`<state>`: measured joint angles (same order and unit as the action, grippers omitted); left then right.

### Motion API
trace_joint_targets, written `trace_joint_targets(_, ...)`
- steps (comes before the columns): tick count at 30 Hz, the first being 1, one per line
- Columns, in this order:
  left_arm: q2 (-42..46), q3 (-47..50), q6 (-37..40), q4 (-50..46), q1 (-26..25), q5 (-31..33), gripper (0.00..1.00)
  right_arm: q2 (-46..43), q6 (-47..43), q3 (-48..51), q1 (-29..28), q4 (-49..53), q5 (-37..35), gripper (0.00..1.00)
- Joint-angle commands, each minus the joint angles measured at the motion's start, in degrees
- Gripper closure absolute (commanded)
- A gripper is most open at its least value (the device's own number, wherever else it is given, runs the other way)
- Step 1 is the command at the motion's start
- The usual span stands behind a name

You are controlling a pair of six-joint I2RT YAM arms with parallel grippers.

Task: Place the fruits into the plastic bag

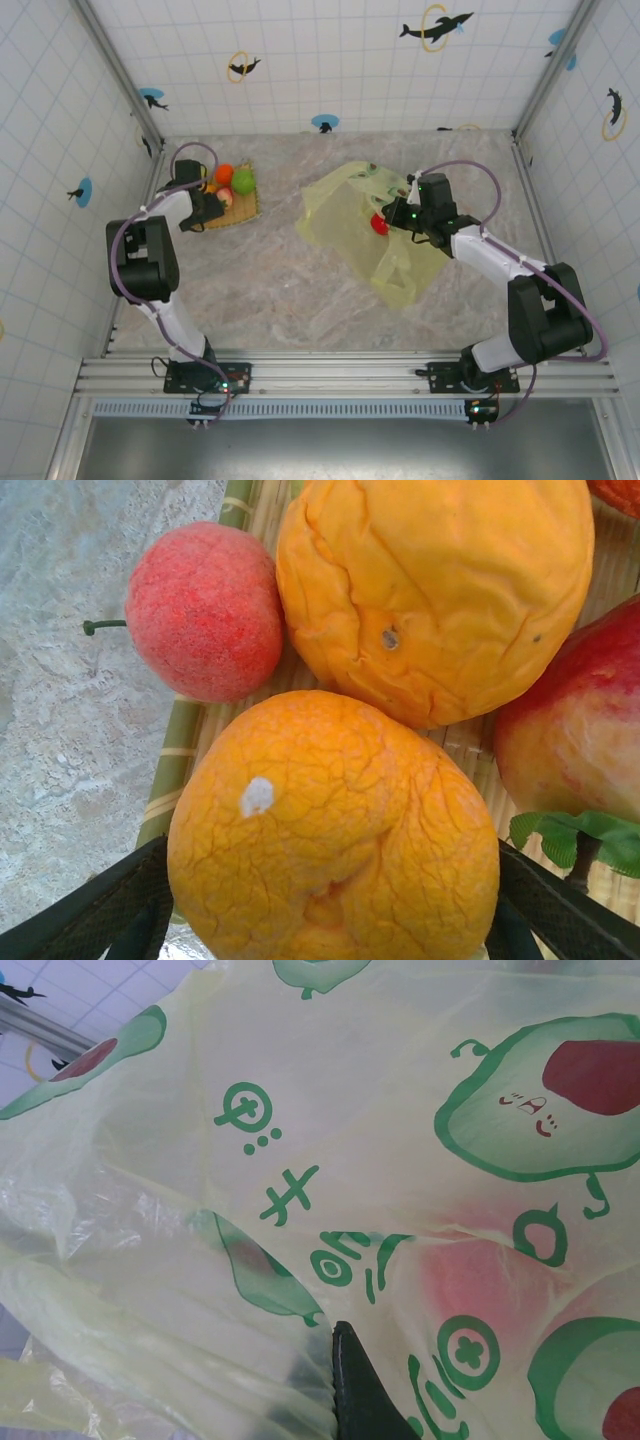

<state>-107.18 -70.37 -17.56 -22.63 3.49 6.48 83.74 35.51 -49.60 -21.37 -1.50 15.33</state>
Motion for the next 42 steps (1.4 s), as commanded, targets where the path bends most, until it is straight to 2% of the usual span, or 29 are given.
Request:
trace_joint_targets(1, -1.4, -2.1, 1.7, -2.0, 0.4, 0.3, 0.25, -1.0, -0.1, 0.4, 0.1, -0.2, 0.6, 1.0)
trace_joint_targets(8, -0.3, -1.8, 1.7, -1.4, 0.4, -1.2, 0.36, -0.8, 0.0, 0.5, 0.2, -0.2, 0.4, 1.0)
trace_joint_targets(14, 6.6, 2.2, 1.0, -2.2, 0.4, -2.6, 0.4, -0.8, 0.0, 0.2, 0.1, 0.1, 0.1, 1.0)
trace_joint_targets(17, 13.8, 7.6, -0.6, -0.9, 0.3, -7.3, 0.4, -0.6, 0.3, -0.4, 0.1, 0.3, 0.2, 1.0)
trace_joint_targets(20, 22.8, 13.3, -1.4, 0.6, -1.1, -15.0, 0.41, -0.1, 0.3, -1.3, 0.2, 1.1, 0.2, 1.0)
trace_joint_targets(23, 31.6, 17.6, -1.1, 1.2, -6.5, -21.4, 0.41, 0.6, 0.2, -2.0, 0.3, 1.8, 0.4, 1.0)
trace_joint_targets(27, 40.1, 18.9, -2.1, 4.5, -20.0, -22.6, 0.41, 2.6, 1.4, -3.0, 0.5, 1.7, 2.4, 1.0)
trace_joint_targets(30, 41.8, 19.1, -3.8, 10.2, -30.3, -25.7, 0.41, 4.0, 2.6, -3.9, 0.4, 1.1, 3.9, 1.0)
trace_joint_targets(34, 37.0, 16.6, -2.2, 14.8, -41.5, -23.5, 0.41, 4.7, 2.9, -5.1, 0.5, 1.5, 5.3, 1.0)
trace_joint_targets(38, 26.4, 10.0, 2.6, 14.1, -50.8, -17.4, 0.42, 5.0, 3.0, -7.5, 0.6, 2.9, 8.6, 1.0)
trace_joint_targets(39, 23.6, 8.6, 3.5, 13.8, -51.7, -15.5, 0.42, 4.9, 3.0, -7.9, 0.7, 3.3, 9.2, 1.0)
trace_joint_targets(42, 17.3, 7.1, -0.1, 16.4, -51.8, -10.3, 0.43, 3.8, 3.1, -8.4, 1.7, 4.1, 10.5, 1.0)
